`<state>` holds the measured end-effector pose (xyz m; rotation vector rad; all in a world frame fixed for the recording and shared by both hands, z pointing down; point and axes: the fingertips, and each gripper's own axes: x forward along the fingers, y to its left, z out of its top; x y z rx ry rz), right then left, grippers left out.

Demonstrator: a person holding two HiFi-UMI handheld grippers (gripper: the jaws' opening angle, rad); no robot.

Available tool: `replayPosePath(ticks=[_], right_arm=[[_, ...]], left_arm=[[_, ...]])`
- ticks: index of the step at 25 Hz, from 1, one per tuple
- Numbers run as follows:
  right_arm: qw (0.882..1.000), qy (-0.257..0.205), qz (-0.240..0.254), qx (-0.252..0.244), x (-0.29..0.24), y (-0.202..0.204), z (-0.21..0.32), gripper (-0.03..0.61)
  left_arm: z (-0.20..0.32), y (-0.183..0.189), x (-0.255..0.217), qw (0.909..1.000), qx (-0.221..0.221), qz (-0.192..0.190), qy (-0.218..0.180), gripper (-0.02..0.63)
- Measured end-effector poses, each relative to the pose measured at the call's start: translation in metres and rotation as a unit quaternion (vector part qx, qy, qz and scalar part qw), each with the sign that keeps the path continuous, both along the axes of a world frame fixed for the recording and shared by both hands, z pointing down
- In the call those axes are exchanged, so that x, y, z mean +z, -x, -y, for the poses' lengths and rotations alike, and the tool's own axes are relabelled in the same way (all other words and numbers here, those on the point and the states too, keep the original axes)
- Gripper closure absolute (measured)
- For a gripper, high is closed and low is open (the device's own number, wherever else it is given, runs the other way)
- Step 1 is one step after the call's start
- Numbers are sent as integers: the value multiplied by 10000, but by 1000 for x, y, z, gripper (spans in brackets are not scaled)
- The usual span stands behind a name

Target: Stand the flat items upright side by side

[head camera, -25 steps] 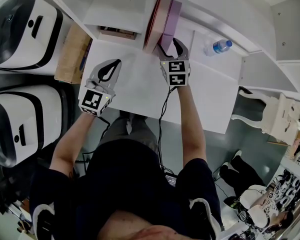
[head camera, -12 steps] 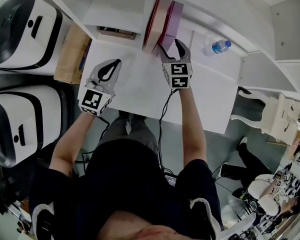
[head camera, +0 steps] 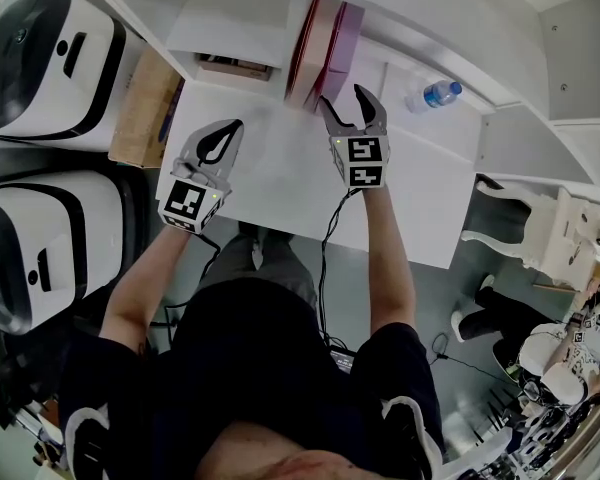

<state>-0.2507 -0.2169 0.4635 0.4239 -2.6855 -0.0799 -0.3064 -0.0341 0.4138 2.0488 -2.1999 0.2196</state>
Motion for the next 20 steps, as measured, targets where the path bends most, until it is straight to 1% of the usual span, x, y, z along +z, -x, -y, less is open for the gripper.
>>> replayPosePath(ticks=[9, 10, 15, 16, 17, 20], right_arm=[[9968, 297, 734, 98, -48, -26, -27, 311], [9956, 373, 849, 127, -54, -30, -30, 330], [9906, 611, 1192, 268, -76, -53, -49, 363], [9899, 623, 1236, 296, -80, -58, -52, 373], [9893, 618, 1278, 326, -84, -63, -55, 406], [9883, 557, 1347, 449, -92, -78, -63, 421]], left_arm=[[-1, 0, -12, 9999, -53, 56, -115, 612], [-1, 0, -14, 9999, -59, 63, -135, 612], [-2, -6, -25, 9997, -50, 127, -225, 612], [-3, -8, -28, 9996, -36, 151, -244, 612], [-3, -9, -30, 9995, -17, 179, -265, 612], [-4, -15, -36, 9992, 42, 240, -306, 612]])
